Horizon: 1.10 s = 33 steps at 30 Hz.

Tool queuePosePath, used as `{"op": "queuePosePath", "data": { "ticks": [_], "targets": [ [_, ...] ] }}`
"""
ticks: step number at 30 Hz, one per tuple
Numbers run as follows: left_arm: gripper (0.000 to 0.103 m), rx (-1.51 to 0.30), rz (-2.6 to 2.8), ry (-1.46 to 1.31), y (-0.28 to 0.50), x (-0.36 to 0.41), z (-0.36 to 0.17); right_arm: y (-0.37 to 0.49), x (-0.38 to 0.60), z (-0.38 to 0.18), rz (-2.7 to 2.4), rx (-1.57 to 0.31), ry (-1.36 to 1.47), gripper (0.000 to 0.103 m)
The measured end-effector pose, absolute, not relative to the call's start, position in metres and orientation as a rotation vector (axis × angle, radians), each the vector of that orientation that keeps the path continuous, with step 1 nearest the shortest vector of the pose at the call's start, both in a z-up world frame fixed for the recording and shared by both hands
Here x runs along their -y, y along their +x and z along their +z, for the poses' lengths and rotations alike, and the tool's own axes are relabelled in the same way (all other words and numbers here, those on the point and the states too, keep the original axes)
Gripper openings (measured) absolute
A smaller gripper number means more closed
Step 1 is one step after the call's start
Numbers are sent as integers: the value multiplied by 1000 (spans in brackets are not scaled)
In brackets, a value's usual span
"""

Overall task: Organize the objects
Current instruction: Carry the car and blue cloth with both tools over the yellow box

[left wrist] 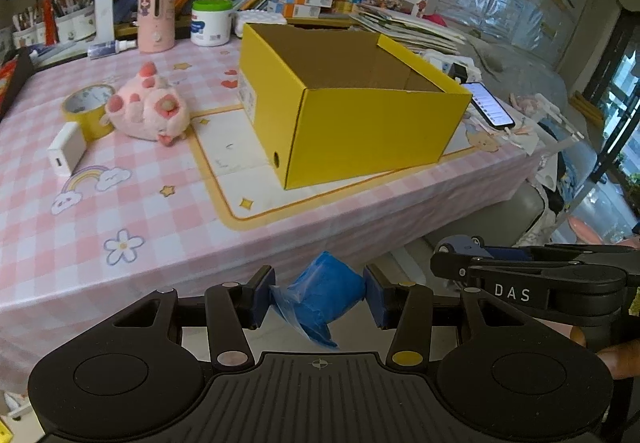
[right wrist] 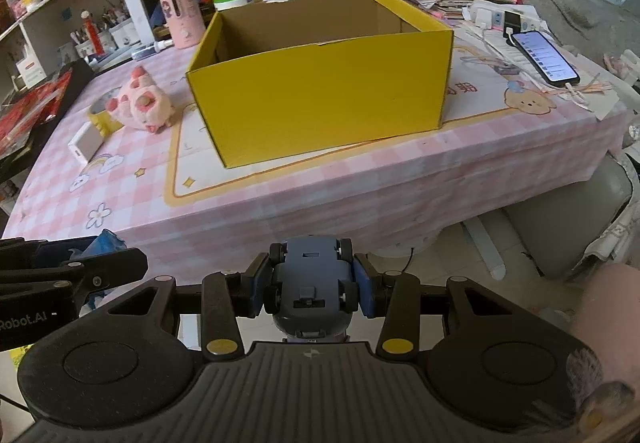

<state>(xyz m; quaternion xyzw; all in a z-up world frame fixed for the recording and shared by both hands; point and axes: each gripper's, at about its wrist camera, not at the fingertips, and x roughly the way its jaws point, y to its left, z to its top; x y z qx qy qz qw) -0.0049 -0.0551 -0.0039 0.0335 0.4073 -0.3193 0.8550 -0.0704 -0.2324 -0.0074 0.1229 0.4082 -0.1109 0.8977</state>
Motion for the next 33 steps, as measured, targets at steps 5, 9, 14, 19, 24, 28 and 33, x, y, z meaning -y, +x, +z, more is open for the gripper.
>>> {"op": "queuePosePath", "data": {
  "ticks": [5, 9, 14, 19, 24, 28, 33],
  "targets": [
    [47, -853, -685, 72, 2, 68, -4, -63, 244, -6, -238, -850, 251, 41],
    [47, -835, -702, 76, 8, 81, -1, -57, 254, -6, -245, -852, 248, 41],
    [46, -776, -726, 84, 14, 98, 8, -51, 268, -3, -255, -841, 238, 41],
    [46, -722, -750, 87, 24, 116, 21, -43, 287, 6, -262, -804, 235, 41],
    [46, -654, -749, 88, 38, 136, 38, -29, 311, 25, -265, -739, 227, 41],
    [46, -604, -730, 92, 54, 153, 49, -12, 330, 44, -252, -676, 204, 41],
    [46, -591, -682, 98, 75, 173, 49, 19, 350, 65, -208, -601, 158, 41]
  ]
}}
